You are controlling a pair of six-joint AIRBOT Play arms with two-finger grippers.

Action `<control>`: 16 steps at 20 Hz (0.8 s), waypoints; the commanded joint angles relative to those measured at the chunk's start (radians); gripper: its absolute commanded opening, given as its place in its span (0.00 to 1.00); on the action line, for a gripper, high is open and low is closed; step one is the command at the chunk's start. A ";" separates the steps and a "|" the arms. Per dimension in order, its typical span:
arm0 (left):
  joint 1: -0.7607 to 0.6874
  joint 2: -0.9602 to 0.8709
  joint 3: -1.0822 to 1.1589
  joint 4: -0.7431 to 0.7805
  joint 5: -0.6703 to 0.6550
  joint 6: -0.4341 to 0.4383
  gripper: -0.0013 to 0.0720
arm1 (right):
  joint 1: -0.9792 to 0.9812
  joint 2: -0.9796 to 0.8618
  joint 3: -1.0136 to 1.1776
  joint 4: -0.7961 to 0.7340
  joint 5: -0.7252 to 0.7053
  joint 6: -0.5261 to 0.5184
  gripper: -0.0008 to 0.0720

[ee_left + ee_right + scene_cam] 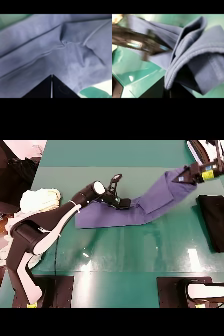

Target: Fold the shirts.

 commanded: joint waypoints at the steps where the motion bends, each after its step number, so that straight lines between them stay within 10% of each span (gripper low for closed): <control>1: -0.013 -0.044 0.025 -0.001 0.002 -0.019 0.05 | 0.122 -0.024 0.142 -0.001 -0.010 0.051 0.03; 16: 0.135 0.068 0.180 0.346 -0.348 -0.025 0.05 | 0.354 -0.107 0.203 -0.009 -0.072 -0.011 0.03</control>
